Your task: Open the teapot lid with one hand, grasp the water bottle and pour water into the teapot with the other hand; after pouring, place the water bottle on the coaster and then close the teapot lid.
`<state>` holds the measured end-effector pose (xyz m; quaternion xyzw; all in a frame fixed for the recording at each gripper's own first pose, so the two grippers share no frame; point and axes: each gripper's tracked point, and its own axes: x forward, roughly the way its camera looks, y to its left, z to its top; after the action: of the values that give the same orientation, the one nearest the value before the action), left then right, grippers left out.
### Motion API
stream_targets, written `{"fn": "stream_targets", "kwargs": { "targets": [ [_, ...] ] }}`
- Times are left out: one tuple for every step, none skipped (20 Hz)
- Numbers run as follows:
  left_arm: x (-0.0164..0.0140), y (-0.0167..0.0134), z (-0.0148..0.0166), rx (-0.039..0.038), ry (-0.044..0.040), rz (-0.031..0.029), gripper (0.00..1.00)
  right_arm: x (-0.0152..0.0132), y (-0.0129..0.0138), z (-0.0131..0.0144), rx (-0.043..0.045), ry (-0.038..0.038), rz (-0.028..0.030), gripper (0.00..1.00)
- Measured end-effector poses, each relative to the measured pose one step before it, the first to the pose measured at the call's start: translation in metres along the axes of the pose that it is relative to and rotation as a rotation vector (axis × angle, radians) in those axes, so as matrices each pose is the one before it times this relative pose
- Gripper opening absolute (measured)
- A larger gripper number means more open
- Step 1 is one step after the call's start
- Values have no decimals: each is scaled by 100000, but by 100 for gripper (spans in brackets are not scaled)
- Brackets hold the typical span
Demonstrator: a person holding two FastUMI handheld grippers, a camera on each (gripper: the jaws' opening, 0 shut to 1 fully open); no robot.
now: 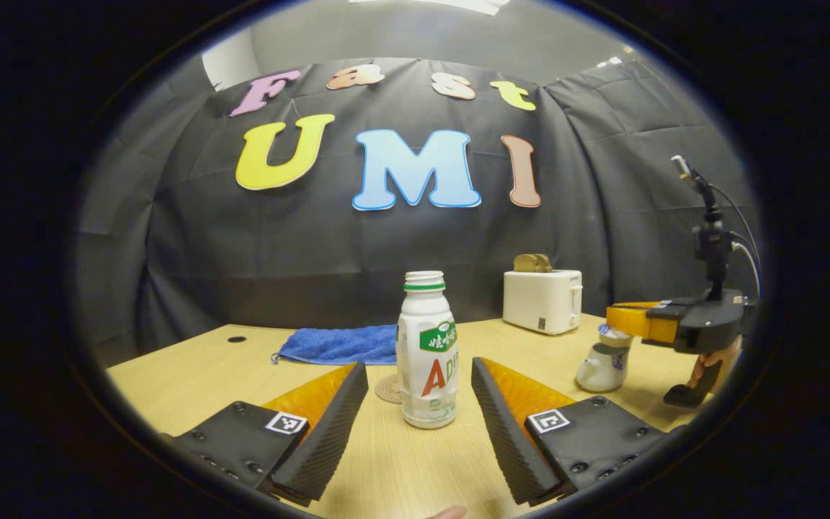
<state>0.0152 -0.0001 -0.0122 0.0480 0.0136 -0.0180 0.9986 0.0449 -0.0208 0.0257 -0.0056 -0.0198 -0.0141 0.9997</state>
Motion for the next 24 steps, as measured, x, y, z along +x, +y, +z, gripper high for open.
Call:
{"fn": "stream_targets", "kwargs": {
  "targets": [
    [257,-11,140,1006,-293,12,97,-320,255,199,51,-891,915,10],
    [495,-154,113,690,-101,-692,98,-435,352,16,194,-167,1147,1],
    [469,-249,35,-164,-273,-1034,98,-180,355,-231,-233,348,971,1],
    [605,-390,-109,-555,-189,-1572,98,-202,400,-355,-539,307,1014,1],
    [584,-315,-15,-33,-180,-1203,98,-53,241,-254,-729,375,528,1],
    [569,-170,-205,684,67,-740,98,-19,239,-404,-893,719,693,1],
    [575,-57,-209,1340,212,-369,98,-35,231,5,-547,175,695,1],
    [529,116,-107,1499,-7,-34,99,-46,113,-6,-502,11,374,1],
    [490,54,-104,625,215,-519,99,-103,-21,152,-469,-395,-27,1],
    [388,-61,-209,-19,270,-973,100,-47,46,11,-63,-507,59,1],
    [517,166,19,-169,59,-938,100,-63,-24,155,34,-332,8,1],
    [571,49,-374,-613,626,-1386,100,-28,5,17,120,-321,-47,1],
    [658,261,-211,-1036,1028,-755,100,-16,-49,39,54,-90,-40,1],
    [745,247,-416,-1094,1026,-856,100,-15,-53,-35,133,-105,-67,1],
    [727,179,-117,-988,753,-846,100,32,-6,-18,117,87,71,1],
    [727,217,-117,-534,412,-453,100,3,-1,-76,60,201,42,1],
    [655,-63,-206,-25,428,-969,100,28,32,-89,-33,306,72,1],
    [534,-330,-336,444,469,-1417,100,12,46,-72,84,239,153,1],
    [474,-146,387,-560,-1886,-801,100,-40,37,-37,175,163,201,1],
    [397,-281,57,-991,-1060,-1190,100,80,-2,-41,-43,100,-26,18],
    [470,77,123,-1285,-646,-598,95,-68,-56,27,-185,-126,-73,18],
    [200,-100,-130,-429,680,-592,100,-28,21,13,-46,-6,-65,18],
    [18,14,19,62,-108,506,93,-83,9,27,114,-58,38,18],
    [-218,-13,-58,549,477,836,86,-102,-119,38,287,-149,40,18]
  ]
}}
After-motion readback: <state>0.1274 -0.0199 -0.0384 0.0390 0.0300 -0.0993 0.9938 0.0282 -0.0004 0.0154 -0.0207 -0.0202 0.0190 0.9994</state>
